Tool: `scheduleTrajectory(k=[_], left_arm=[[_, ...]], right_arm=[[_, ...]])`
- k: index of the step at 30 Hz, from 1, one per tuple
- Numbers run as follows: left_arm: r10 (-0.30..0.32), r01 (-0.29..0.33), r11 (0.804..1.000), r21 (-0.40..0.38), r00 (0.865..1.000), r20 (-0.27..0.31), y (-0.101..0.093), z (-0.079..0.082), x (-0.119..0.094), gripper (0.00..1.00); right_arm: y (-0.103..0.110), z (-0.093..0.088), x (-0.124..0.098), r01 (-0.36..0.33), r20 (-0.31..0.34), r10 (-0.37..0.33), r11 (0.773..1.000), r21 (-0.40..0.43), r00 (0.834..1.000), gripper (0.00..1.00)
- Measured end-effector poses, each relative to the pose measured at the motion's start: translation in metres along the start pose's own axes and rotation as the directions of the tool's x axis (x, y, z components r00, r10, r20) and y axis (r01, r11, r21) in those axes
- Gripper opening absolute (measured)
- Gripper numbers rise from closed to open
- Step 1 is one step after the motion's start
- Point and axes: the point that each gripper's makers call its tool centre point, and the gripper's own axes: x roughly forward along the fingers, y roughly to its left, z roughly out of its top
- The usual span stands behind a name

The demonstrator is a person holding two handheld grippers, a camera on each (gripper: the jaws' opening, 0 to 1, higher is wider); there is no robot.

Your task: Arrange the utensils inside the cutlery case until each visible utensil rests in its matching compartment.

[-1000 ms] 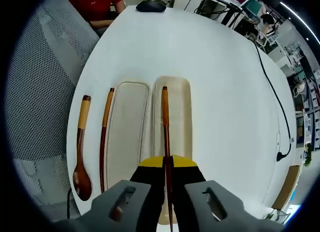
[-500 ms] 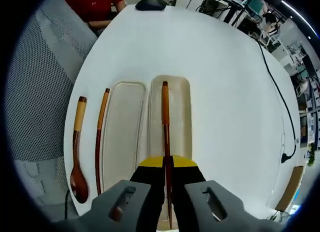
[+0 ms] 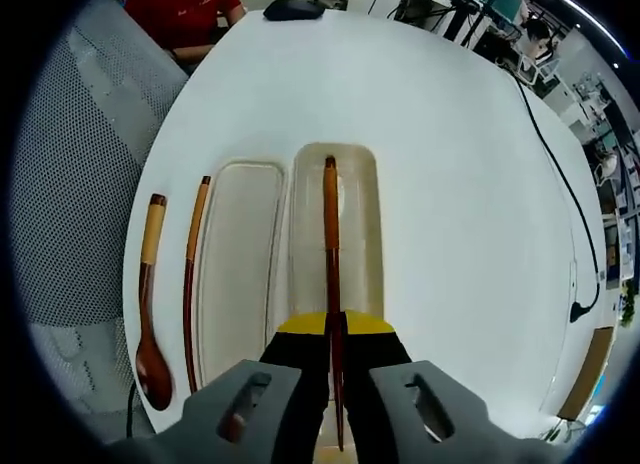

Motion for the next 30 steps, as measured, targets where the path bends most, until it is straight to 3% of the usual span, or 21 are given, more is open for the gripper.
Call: scheduleTrajectory(k=[7,9,19,21,30], left_arm=[[0.000,0.000,1.000,0.001,1.000,0.001,0.000,0.000,0.000,0.73],[0.000,0.000,1.000,-0.001,1.000,0.002,0.000,0.000,0.000,0.73],[0.001,-0.001,1.000,0.014,1.000,0.002,-0.001,0.001,0.000,0.73],[-0.002,0.002,1.000,0.017,1.000,0.002,-0.001,0.001,0.000,0.73],[0.006,-0.007,1.000,0.028,1.000,0.019,0.000,0.003,-0.002,0.73]], right_arm=[[0.003,0.003,-0.005,-0.005,0.015,0.004,0.999,0.032,1.000,0.01],[-0.002,0.002,-0.008,0.019,0.018,-0.020,0.998,0.061,1.000,0.07],[-0.010,0.013,-0.034,0.094,0.080,-0.100,0.992,0.081,0.992,0.13],[-0.013,0.015,-0.041,0.135,0.092,-0.143,0.987,0.083,0.985,0.16],[-0.002,0.007,-0.071,0.210,0.123,-0.225,0.970,0.127,0.967,0.20]])
